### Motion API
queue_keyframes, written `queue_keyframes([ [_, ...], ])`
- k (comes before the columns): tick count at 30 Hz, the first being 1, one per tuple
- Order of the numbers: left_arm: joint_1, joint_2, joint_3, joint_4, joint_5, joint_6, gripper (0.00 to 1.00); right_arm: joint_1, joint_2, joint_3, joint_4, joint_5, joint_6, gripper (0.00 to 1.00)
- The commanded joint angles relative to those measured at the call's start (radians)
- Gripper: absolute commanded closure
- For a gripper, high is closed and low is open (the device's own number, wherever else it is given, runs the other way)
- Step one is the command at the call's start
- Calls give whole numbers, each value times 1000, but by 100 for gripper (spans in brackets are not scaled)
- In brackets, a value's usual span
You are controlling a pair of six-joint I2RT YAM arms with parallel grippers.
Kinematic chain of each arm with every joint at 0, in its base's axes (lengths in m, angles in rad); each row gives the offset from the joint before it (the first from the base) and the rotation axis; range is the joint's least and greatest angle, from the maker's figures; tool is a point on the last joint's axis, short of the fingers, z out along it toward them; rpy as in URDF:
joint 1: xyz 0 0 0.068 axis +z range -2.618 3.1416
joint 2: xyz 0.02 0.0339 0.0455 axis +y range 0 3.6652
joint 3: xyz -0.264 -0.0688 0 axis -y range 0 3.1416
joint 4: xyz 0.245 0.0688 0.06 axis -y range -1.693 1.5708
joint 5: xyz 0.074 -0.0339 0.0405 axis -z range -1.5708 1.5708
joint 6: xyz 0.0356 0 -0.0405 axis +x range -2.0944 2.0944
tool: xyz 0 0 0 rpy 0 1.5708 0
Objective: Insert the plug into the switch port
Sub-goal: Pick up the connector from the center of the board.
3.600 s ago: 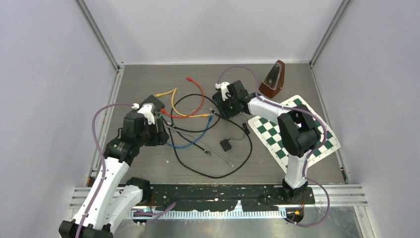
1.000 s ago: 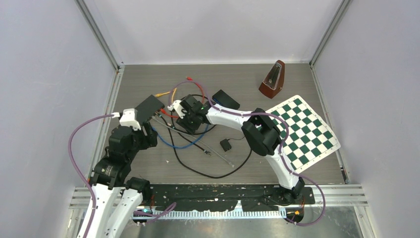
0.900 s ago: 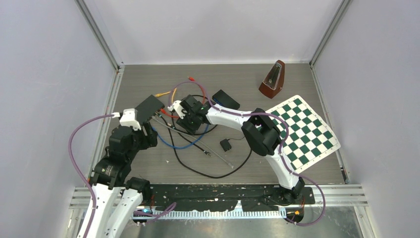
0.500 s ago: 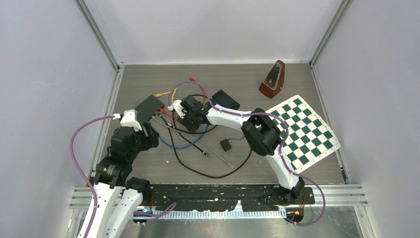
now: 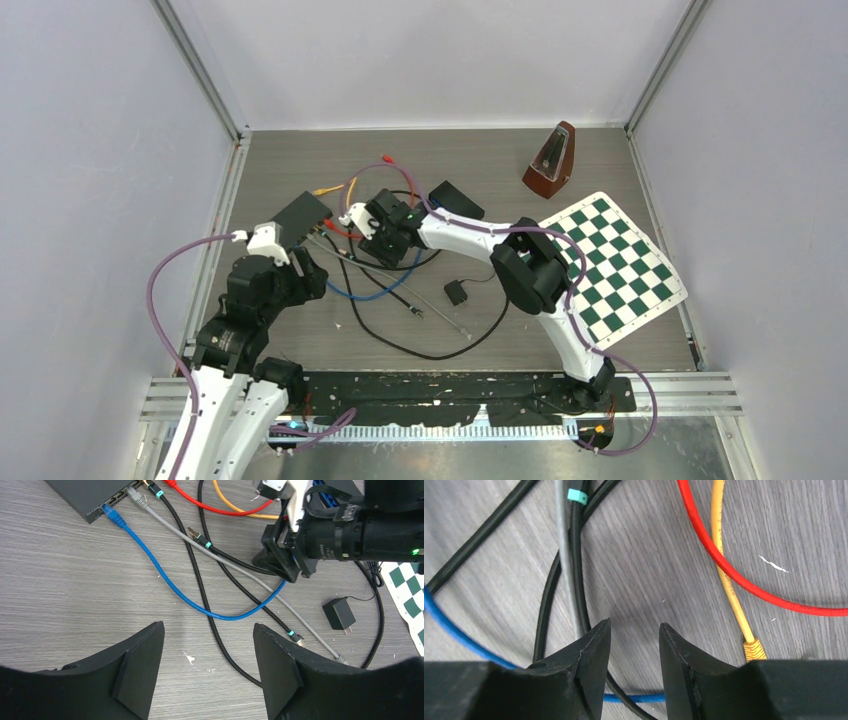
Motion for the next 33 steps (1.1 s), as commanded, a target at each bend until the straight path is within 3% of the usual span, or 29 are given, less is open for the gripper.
queue_keyframes([
  [1,2,12,13,28,-5,26,31,-28,-137,-2,-17,-97,-54,52],
  [8,2,7,4,44,3,32,31,-27,-139,-61,-31,-197,-88,49],
  [26,2,55,-15,78,30,-2,32,-19,-39,-75,-3,-48,-90,52],
  [28,2,71,-1,75,19,-8,32,-17,-49,-72,4,-41,-91,58],
  [33,8,132,78,67,-17,-30,33,-17,-139,-92,63,-54,-89,89],
])
